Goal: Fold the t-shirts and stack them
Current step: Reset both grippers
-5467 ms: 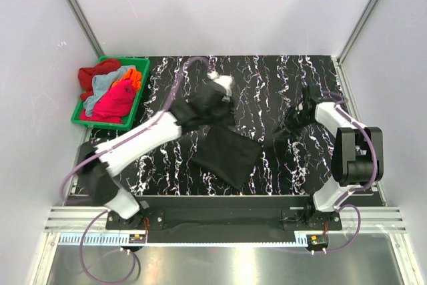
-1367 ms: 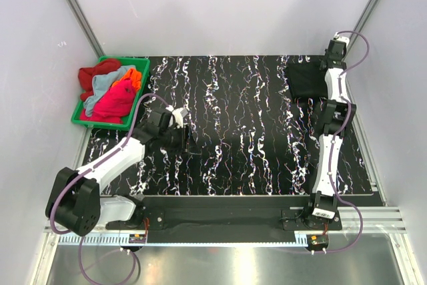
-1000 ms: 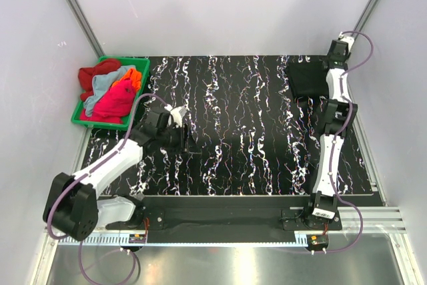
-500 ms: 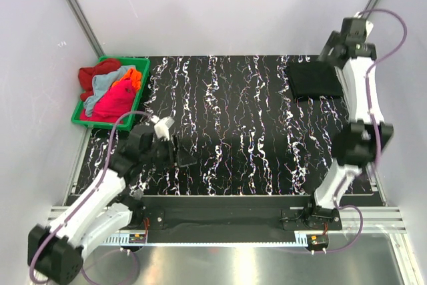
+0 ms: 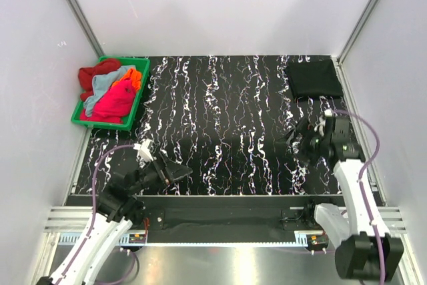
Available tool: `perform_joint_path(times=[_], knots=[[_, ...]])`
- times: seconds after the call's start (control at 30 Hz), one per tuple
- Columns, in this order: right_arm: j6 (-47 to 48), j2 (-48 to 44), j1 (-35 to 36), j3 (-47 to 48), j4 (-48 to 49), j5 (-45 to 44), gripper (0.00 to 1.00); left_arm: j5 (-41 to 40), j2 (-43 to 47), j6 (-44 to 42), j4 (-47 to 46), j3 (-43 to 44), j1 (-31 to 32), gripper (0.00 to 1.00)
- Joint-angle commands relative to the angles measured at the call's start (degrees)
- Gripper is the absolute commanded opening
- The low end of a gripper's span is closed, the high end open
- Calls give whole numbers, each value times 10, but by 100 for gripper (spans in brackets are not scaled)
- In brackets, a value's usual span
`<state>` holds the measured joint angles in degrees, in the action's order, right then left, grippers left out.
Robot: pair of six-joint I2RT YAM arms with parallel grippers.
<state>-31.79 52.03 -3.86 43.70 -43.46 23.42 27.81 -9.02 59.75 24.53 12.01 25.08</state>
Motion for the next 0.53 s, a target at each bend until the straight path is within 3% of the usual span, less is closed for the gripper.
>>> perform_joint_path(times=[0.0,0.2,0.37,0.5], knots=[[-102,-66,2,-90,103,151,100,-13,43,78,-29,-23,2,86],[-200,-118,4,-280,280,281,100,26,174,167,-77,-110,2,89],[-261,-141,19,-365,415,354,100,58,172,153,-83,-107,2,90],[-400,-145,46,-418,646,392,100,76,181,165,-106,-107,1,91]])
